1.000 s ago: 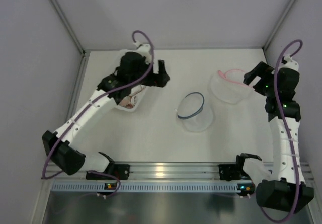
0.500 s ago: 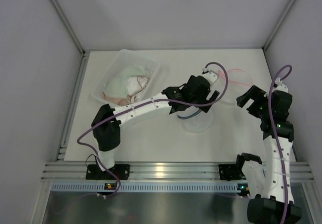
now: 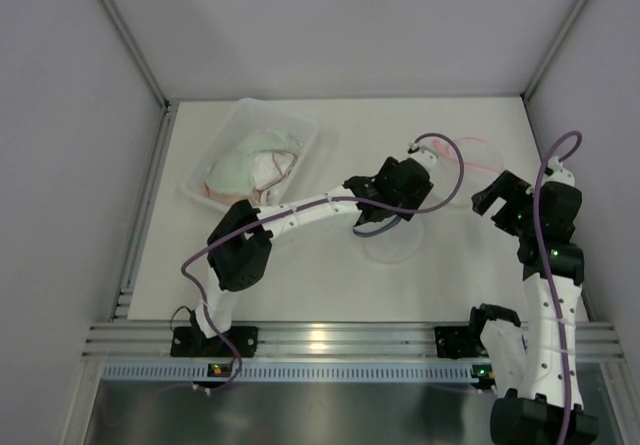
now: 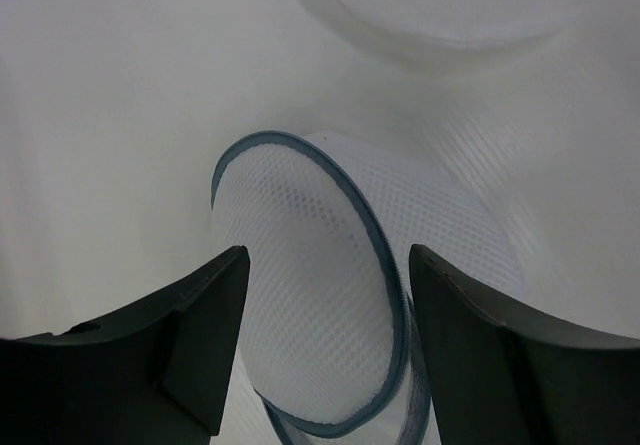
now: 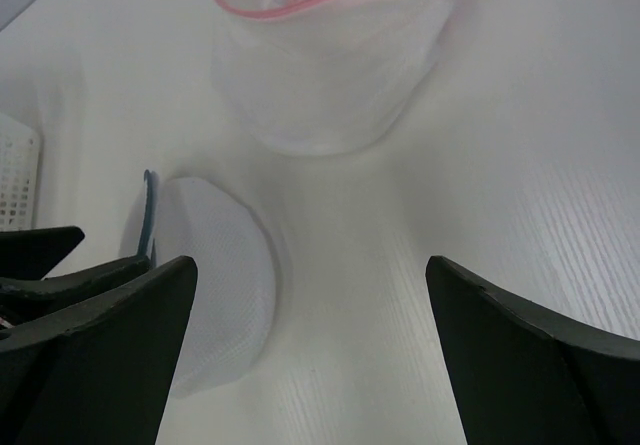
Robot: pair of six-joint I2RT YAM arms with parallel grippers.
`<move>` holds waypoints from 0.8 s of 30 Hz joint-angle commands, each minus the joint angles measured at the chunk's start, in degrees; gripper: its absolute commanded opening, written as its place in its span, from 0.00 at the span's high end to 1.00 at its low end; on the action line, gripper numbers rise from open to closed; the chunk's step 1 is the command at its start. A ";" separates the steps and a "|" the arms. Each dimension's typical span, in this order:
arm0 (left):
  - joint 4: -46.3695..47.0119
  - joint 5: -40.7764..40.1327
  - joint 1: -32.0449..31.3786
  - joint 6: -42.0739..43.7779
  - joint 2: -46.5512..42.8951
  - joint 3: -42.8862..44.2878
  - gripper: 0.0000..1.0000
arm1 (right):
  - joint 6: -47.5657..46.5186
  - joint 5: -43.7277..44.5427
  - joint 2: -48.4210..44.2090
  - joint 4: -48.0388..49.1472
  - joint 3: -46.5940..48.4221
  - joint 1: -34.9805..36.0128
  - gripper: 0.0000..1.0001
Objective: Place the bra in the laundry bag and zip it closed
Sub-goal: Open the laundry bag at the center of the board.
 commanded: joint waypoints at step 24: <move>2.49 22.43 15.61 -16.16 -15.48 -5.00 1.00 | 7.29 -0.66 4.10 12.34 1.71 17.54 0.01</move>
